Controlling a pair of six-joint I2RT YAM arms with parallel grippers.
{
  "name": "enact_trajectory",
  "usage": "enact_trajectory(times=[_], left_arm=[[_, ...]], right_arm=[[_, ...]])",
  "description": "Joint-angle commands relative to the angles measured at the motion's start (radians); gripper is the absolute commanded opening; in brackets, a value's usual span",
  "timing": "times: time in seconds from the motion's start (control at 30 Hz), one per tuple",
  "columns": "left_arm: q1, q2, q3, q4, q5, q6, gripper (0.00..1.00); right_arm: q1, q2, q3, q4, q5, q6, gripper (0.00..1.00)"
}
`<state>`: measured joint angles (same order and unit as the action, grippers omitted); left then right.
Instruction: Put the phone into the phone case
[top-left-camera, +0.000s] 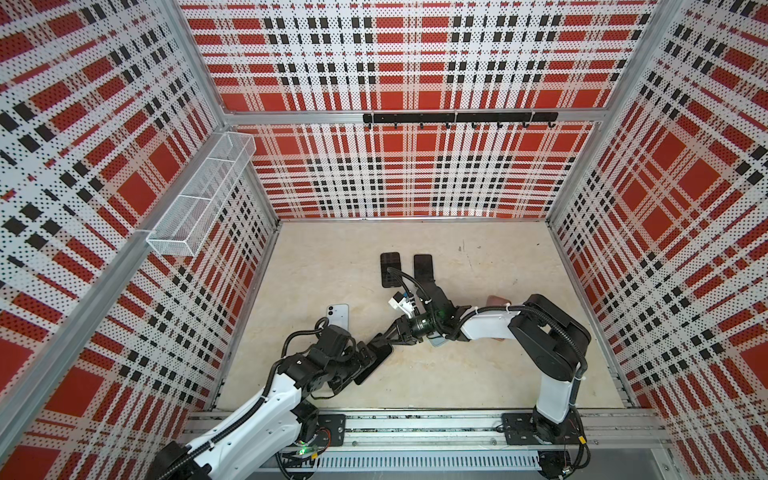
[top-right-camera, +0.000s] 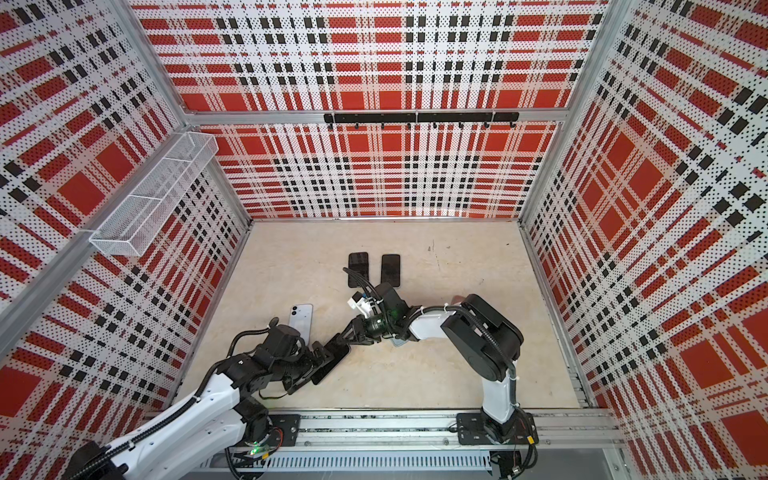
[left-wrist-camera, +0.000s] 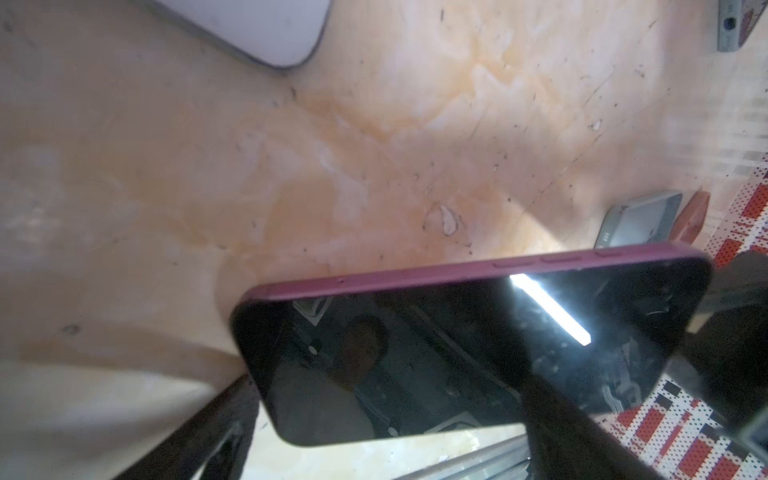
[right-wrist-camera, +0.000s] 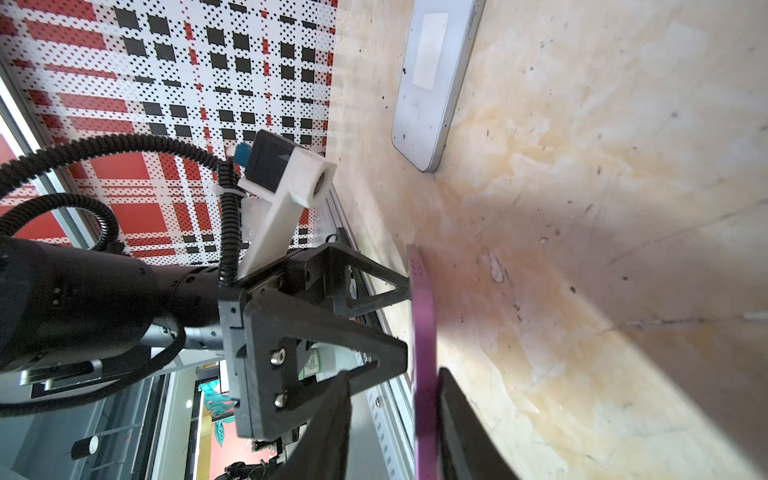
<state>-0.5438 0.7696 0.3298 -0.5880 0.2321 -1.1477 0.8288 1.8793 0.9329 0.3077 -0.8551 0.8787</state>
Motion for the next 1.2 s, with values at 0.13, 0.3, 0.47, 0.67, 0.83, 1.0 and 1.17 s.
enact_trajectory(times=[0.13,0.3,0.47,0.67,0.83,1.0,1.17], left_arm=[[0.005,-0.019,0.002,-0.01,-0.007,0.0,1.0],[0.006,-0.007,0.015,-0.012,-0.007,0.009,1.0],[0.006,0.0,0.071,-0.05,-0.032,0.054,1.0],[0.007,0.016,0.229,-0.156,-0.103,0.189,1.0],[0.0,0.031,0.431,-0.229,-0.208,0.379,1.0],[-0.069,0.042,0.599,-0.224,-0.318,0.679,0.99],[-0.211,0.04,0.689,-0.194,-0.377,1.077,0.99]], right_arm=[[0.029,-0.015,0.003,-0.026,0.02,-0.055,0.29],[0.032,-0.024,0.017,-0.064,0.04,-0.073,0.2],[0.026,-0.065,0.041,-0.151,0.083,-0.112,0.09],[-0.033,-0.16,0.042,-0.201,0.123,-0.105,0.0],[-0.118,-0.289,0.057,-0.272,0.105,-0.1,0.0],[-0.214,-0.406,0.117,-0.452,0.044,-0.14,0.0],[-0.325,-0.509,0.172,-0.677,-0.056,-0.21,0.0]])
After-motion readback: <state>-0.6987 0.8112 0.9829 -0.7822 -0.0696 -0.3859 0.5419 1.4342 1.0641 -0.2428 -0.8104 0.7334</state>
